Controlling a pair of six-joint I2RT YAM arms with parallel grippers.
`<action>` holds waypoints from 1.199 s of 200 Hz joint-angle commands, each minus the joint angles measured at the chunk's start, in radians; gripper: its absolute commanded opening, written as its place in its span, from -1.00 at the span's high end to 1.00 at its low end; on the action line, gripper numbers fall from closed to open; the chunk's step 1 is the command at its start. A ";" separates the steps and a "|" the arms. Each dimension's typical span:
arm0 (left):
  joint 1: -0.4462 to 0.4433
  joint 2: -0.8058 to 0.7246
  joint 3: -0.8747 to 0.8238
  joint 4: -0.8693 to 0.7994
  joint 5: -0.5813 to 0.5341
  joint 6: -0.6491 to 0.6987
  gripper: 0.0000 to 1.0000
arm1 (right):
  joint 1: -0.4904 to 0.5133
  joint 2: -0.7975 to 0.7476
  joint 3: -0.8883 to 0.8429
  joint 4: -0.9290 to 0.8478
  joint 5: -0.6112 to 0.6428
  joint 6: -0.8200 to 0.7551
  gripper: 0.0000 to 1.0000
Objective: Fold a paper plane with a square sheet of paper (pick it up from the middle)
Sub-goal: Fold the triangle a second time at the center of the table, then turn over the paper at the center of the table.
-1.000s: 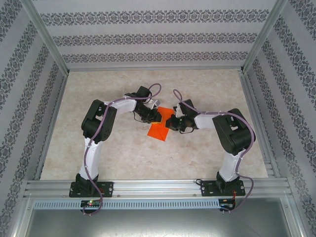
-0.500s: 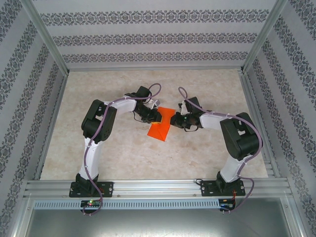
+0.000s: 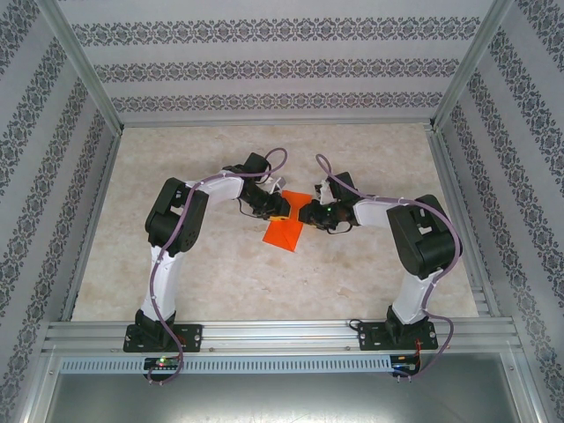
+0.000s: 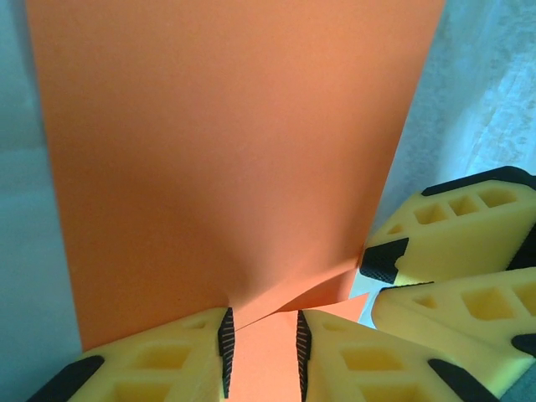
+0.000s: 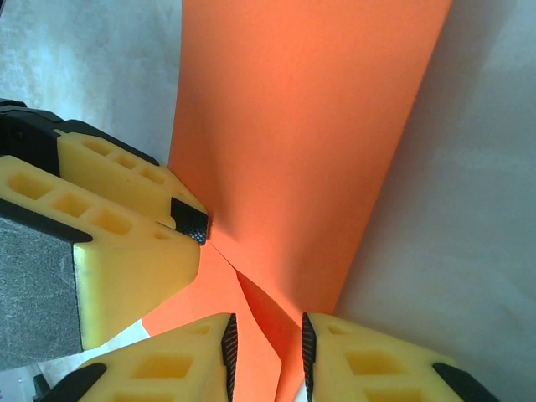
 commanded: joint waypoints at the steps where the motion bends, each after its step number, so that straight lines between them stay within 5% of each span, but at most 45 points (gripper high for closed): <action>1: 0.005 -0.034 0.030 -0.001 -0.036 -0.011 0.34 | 0.005 0.029 0.034 -0.011 -0.047 -0.037 0.40; 92: 0.007 -0.082 0.081 -0.054 -0.061 0.006 0.20 | 0.044 0.039 0.050 -0.022 -0.071 -0.045 0.41; 143: 0.018 -0.234 -0.031 -0.078 -0.141 0.031 -0.12 | 0.076 0.066 0.036 0.057 -0.111 0.005 0.55; 185: 0.048 -0.392 -0.257 0.086 -0.108 -0.071 -0.41 | 0.087 0.055 0.033 0.075 -0.117 0.020 0.80; 240: 0.061 -0.507 -0.510 0.470 -0.041 -0.331 -0.44 | 0.067 -0.035 0.008 0.117 -0.183 0.078 1.00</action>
